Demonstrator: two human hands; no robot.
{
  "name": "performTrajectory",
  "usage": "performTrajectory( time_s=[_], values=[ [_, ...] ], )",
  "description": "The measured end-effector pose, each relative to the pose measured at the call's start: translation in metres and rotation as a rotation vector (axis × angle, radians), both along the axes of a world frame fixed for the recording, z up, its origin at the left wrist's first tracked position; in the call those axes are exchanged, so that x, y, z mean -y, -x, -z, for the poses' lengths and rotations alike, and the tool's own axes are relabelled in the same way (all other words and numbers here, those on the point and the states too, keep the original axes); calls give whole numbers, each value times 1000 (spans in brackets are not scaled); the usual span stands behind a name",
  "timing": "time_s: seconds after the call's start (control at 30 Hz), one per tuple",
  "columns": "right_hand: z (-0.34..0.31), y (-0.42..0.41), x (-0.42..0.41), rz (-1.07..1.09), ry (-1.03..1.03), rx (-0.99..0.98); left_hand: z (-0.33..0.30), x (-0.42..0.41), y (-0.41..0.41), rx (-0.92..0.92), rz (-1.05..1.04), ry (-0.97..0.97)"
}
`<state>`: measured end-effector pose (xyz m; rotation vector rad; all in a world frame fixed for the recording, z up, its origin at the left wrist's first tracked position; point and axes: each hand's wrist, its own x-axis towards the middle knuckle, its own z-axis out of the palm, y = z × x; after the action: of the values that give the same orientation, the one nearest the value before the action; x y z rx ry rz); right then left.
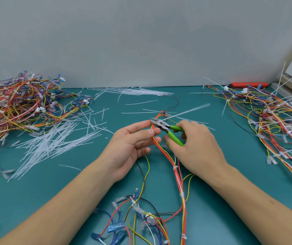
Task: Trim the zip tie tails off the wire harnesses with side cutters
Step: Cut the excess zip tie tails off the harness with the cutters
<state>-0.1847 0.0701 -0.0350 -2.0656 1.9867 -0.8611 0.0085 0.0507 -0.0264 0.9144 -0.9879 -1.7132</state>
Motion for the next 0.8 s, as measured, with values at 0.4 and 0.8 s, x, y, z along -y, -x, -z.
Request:
performTrajectory(
  time_s=[0.4,0.8],
  values=[
    [2,2,3,-18,17,14,1,0,0,26,6,11],
    [4,4,4,21,1,39,0,-1,0,27,11,14]
  ],
)
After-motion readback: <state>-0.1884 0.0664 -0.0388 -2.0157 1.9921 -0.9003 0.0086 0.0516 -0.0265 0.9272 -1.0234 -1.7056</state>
